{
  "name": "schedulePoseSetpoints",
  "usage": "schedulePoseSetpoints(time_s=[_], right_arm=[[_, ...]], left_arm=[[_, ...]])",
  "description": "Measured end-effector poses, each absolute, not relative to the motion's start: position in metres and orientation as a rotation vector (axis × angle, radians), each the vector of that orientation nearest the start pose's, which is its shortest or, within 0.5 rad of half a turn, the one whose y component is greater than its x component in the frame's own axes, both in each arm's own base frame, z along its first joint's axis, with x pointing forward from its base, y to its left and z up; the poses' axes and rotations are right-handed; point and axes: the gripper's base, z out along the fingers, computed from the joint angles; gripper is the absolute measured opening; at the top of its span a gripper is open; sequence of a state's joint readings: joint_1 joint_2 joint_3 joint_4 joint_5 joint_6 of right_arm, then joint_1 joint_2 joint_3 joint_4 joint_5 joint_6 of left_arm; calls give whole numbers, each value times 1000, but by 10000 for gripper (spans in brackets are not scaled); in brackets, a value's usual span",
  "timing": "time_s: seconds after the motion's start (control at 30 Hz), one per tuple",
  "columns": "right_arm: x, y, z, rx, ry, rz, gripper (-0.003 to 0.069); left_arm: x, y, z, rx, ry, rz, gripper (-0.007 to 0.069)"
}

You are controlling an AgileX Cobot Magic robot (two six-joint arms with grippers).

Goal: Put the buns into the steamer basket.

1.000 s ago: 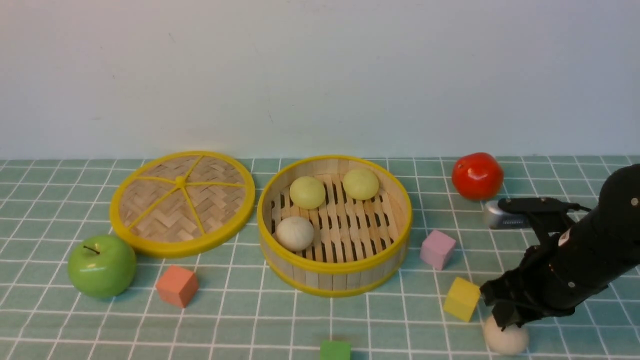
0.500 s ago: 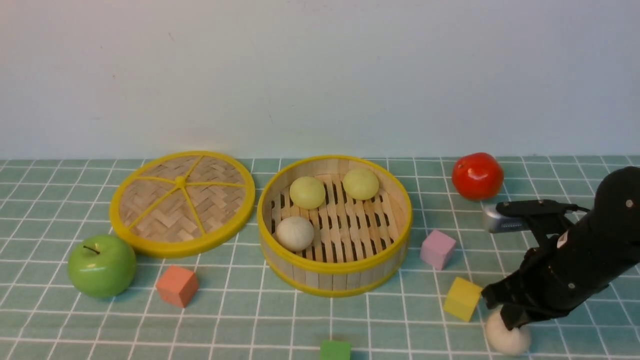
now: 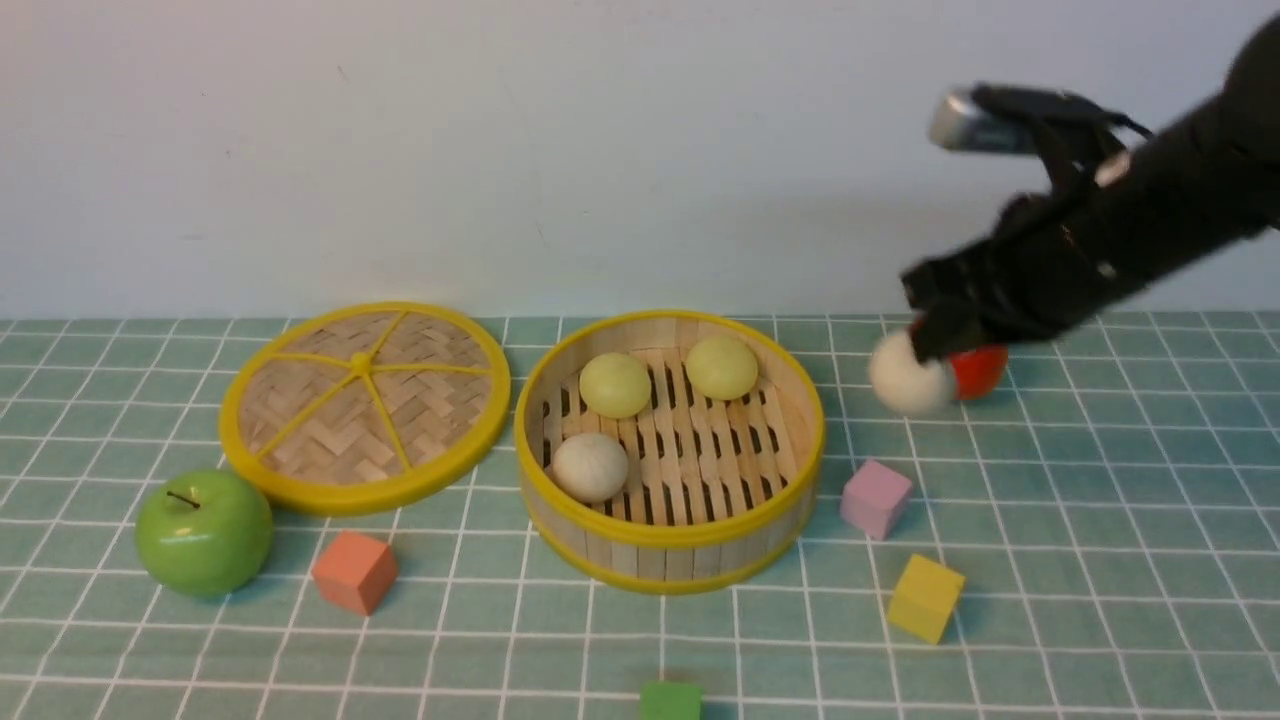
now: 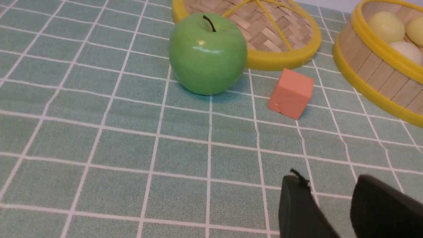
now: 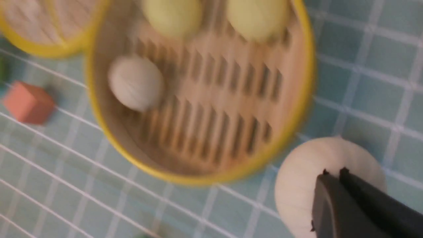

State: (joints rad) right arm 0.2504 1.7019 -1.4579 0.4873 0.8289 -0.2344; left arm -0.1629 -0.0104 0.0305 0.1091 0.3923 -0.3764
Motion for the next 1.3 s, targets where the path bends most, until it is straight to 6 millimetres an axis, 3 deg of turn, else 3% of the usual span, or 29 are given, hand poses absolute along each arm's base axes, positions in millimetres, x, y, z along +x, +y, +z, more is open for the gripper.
schedulePoseSetpoints(time_s=[0.1,0.17,0.2,0.33,0.43,0.57,0.73,0.8,0.87,0.9,0.93,0.97,1.0,1.1,1.3], right_arm=[[374,154,290,-391,2482,650,-10],[377,164,281,-420,2482,657,-10],[384,177,257,-450,2514,655,-10],[398,187,211,-445,2582,631,-4],[403,188,196,-423,2595,618,8],[404,188,198,-412,2585,618,48],[397,187,218,-429,2568,638,226],[388,184,242,-471,2544,639,351],[379,181,260,-507,2531,628,421],[379,181,260,-507,2531,628,428],[367,176,280,-530,2535,619,471],[366,176,282,-527,2530,618,474],[352,169,304,-537,2532,603,486],[321,155,339,-536,2567,569,470],[232,116,406,-483,2516,501,293]], left_arm=[[52,-4,169,-126,1896,-244,237],[52,-4,169,-122,1896,-237,237],[52,-4,169,-116,1895,-228,237],[52,-3,169,-106,1894,-213,237],[52,-3,169,-98,1893,-200,237],[52,-2,169,-89,1891,-187,237],[52,-2,169,-88,1891,-185,237],[52,-2,169,-88,1891,-184,237],[52,-2,169,-88,1891,-184,237],[52,-2,169,-88,1891,-184,237],[52,-2,169,-88,1891,-184,237],[52,-2,169,-88,1891,-184,237],[52,-2,169,-87,1891,-184,237],[52,-2,169,-87,1891,-184,237],[52,-2,169,-87,1891,-184,237]])
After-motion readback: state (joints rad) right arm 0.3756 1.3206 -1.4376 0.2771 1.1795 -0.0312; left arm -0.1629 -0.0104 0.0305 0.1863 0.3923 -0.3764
